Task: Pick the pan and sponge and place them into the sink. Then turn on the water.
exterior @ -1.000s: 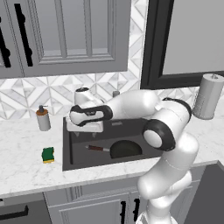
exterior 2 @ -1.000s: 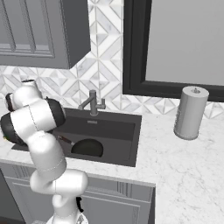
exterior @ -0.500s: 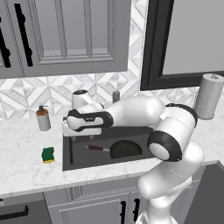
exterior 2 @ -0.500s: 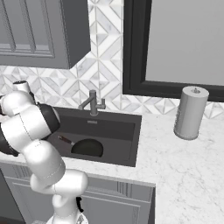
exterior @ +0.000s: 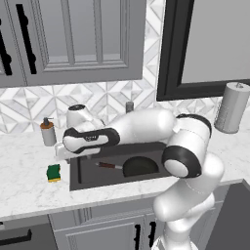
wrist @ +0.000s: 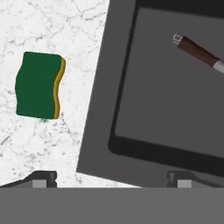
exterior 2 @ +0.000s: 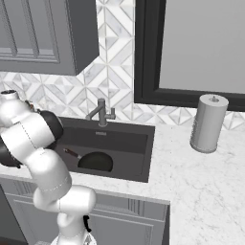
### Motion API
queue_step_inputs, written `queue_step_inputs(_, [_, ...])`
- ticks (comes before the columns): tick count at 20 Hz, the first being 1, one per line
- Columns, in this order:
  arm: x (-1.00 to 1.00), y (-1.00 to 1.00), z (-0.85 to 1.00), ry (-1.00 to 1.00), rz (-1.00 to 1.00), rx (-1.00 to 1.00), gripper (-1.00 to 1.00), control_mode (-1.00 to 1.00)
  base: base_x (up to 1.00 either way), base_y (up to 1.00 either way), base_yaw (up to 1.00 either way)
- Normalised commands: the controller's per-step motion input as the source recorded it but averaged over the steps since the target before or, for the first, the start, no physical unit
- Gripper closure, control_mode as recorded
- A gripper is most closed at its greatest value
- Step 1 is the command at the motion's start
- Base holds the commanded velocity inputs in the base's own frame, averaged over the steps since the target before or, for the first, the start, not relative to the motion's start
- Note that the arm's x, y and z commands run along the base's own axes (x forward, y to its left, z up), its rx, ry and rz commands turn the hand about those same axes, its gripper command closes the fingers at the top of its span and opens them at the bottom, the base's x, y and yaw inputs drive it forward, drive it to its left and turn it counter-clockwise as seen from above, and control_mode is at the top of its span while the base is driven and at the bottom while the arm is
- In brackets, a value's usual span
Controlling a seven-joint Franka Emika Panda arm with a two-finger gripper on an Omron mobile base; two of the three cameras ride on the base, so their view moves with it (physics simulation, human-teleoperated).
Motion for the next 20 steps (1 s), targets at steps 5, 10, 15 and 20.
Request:
queue_step_inputs(5, [-0.03,0.65,-0.01,0.00,0.11,0.00,-1.00,-1.00,0.00,0.00,0.00])
queue_step_inputs(10, [0.00,0.56,-0.16,0.00,0.00,-0.01,-1.00,-1.00,0.00,0.00,0.00])
queue_step_inputs(15, [0.04,0.38,-0.28,0.00,0.00,0.00,-1.00,-1.00,0.00,0.00,0.00])
queue_step_inputs(20, [0.09,0.19,-0.20,0.00,0.00,0.00,-1.00,-1.00,0.00,0.00,0.00])
